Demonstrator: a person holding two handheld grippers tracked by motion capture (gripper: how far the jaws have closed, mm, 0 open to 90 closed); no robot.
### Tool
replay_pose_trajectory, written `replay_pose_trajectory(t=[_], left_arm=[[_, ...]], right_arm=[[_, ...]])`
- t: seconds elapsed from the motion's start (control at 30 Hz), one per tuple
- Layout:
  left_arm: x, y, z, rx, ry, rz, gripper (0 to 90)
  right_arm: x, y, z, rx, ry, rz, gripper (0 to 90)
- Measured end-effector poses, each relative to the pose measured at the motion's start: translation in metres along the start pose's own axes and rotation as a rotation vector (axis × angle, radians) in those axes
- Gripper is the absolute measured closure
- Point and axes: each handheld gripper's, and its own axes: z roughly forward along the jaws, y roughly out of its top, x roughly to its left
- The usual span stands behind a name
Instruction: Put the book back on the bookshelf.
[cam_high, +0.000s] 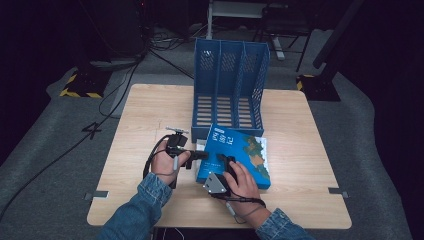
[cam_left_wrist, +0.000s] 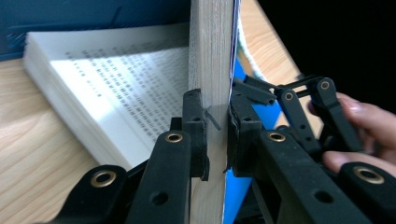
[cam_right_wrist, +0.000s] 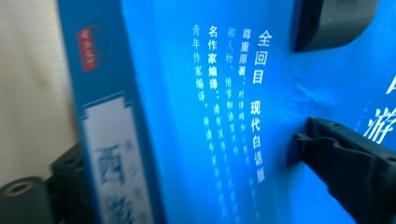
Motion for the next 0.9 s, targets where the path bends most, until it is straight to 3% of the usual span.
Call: replay_pose_trajectory(t=[0.07, 0.13, 0.23, 0.4, 0.63, 0.73, 0.9], left_arm=[[0.000, 0.001, 0.001, 0.005, -0.023, -0.018, 79.9], [0.001, 0.000, 0.002, 0.004, -0.023, -0.024, 79.8], [0.009, -0.003, 0.007, 0.012, 0.010, -0.034, 79.7], [0.012, -0.004, 0.009, 0.006, 0.032, -0.043, 79.6], [0.012, -0.008, 0.009, -0.014, 0.009, -0.067, 79.6], [0.009, -0.008, 0.009, -0.018, 0.023, -0.061, 79.6], [0.015, -0.011, 0.011, -0.042, 0.034, -0.047, 78.5]], right_arm=[[-0.002, 0.001, 0.002, 0.007, -0.056, -0.009, 3.1], [-0.002, 0.002, 0.003, 0.028, -0.067, -0.007, 1.5], [0.000, 0.004, 0.010, 0.079, -0.036, -0.009, 1.9], [0.000, 0.005, 0.016, 0.112, -0.014, -0.013, 1.8], [0.001, 0.005, 0.015, 0.110, -0.019, -0.022, 3.0], [0.002, 0.005, 0.015, 0.109, -0.026, -0.022, 2.7], [0.000, 0.007, 0.017, 0.120, -0.006, -0.007, 4.8]])
